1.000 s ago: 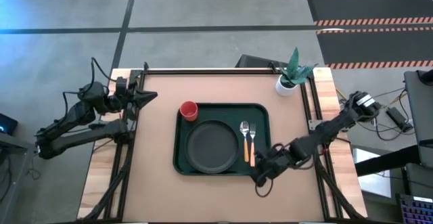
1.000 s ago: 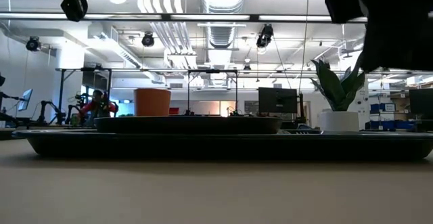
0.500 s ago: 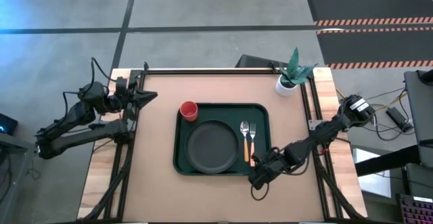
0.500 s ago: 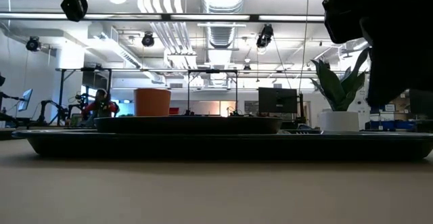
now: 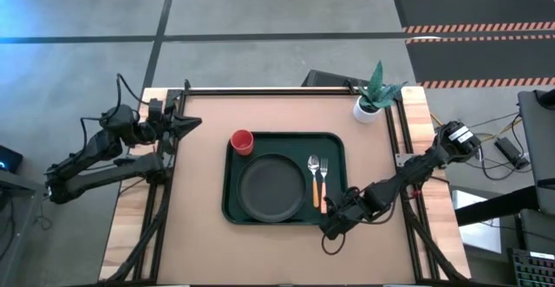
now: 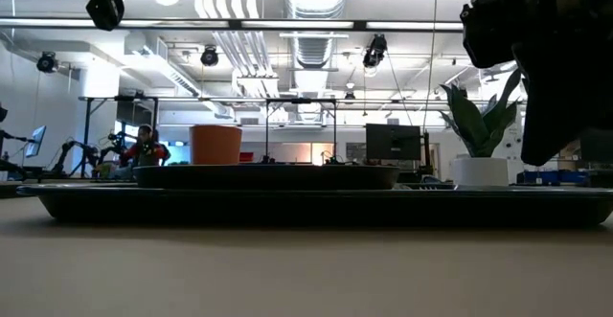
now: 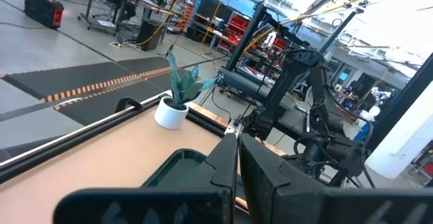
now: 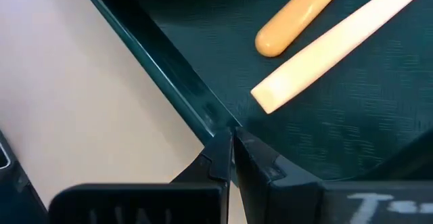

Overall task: Pick and place plate/cup/fork/spoon on tray
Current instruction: Adjust the orange fork on the black serving tray

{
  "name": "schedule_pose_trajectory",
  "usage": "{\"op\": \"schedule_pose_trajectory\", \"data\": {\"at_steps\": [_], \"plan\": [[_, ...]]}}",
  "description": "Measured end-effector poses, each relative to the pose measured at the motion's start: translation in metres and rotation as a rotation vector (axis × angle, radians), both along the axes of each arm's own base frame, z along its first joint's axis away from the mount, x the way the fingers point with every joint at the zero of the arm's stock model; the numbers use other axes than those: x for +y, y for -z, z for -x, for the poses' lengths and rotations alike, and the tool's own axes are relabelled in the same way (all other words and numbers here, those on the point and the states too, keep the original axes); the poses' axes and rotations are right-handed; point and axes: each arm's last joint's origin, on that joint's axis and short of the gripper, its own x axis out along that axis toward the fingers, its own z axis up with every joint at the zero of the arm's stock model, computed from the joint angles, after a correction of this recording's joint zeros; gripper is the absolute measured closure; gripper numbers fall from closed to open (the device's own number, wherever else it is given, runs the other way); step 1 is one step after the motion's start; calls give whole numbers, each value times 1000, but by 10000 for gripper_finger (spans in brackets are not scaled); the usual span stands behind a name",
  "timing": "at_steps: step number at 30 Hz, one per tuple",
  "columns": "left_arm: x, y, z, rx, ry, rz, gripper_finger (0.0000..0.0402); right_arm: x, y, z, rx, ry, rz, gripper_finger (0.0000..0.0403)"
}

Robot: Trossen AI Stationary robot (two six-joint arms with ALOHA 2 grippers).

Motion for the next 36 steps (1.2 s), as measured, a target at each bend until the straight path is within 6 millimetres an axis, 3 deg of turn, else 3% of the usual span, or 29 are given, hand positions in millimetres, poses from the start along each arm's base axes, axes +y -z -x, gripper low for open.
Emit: {"op": "schedule_pose_trajectory", "data": {"at_steps": [36], "plan": [[0, 0, 0, 4, 0, -22, 402, -14, 17, 0, -18, -27, -4, 394]]}}
